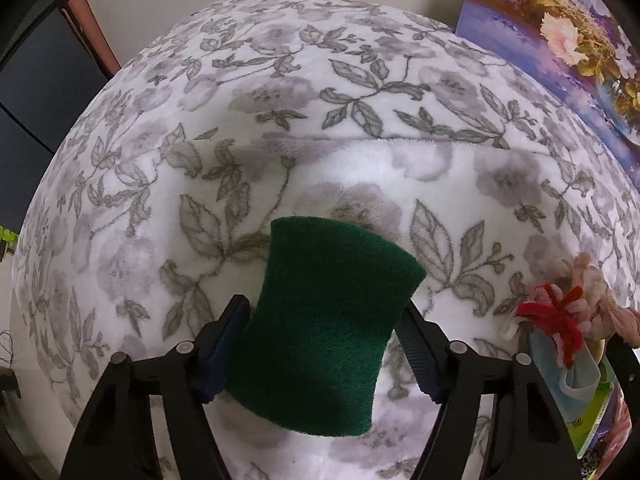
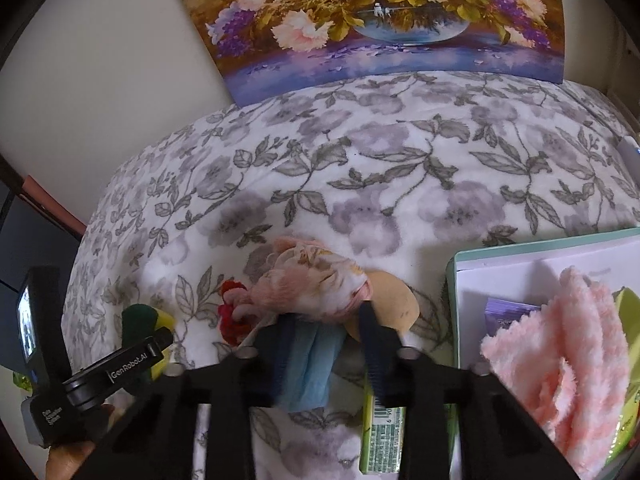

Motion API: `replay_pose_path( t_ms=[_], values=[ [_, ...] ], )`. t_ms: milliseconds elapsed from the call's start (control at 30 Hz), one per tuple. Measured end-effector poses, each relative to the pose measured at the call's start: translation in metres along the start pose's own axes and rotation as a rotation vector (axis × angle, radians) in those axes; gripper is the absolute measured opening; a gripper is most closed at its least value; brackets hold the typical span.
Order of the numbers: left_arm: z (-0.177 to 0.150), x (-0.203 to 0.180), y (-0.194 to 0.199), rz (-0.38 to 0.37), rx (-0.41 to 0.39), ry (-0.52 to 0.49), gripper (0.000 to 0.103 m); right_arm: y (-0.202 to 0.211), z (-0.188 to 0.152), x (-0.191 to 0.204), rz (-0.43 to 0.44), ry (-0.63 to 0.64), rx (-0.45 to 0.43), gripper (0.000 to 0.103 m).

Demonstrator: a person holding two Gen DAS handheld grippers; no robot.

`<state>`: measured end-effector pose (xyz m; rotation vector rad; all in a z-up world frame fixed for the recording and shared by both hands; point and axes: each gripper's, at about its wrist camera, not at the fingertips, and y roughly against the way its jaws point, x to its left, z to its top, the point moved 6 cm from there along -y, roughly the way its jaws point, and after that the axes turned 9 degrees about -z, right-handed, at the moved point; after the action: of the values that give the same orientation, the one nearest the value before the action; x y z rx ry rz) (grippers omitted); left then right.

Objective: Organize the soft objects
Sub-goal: 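Grasp the green-yellow sponge with the left tool while the right tool reaches the scrunchie, then grasp the beige floral scrunchie with the right tool and lift it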

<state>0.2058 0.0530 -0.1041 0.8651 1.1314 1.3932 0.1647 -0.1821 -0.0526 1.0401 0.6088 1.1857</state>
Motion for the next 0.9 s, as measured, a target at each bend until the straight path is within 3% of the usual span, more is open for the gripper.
replay_pose_path(
  t_ms=[133,233,900],
  values=[
    [0.0,0.001,0.001,-0.008,-0.011,0.011,0.071,0.001,0.0,-0.004,-0.007,-0.008,-0.002,0.007],
    [-0.002,0.001,0.006,-0.015,-0.019,0.016,0.07,0.002,0.0,-0.005,0.001,-0.015,-0.004,0.004],
    [-0.005,-0.034,0.097,-0.112,-0.162,-0.025,0.07,0.068,0.003,-0.026,0.092,-0.08,-0.097,0.001]
  ],
)
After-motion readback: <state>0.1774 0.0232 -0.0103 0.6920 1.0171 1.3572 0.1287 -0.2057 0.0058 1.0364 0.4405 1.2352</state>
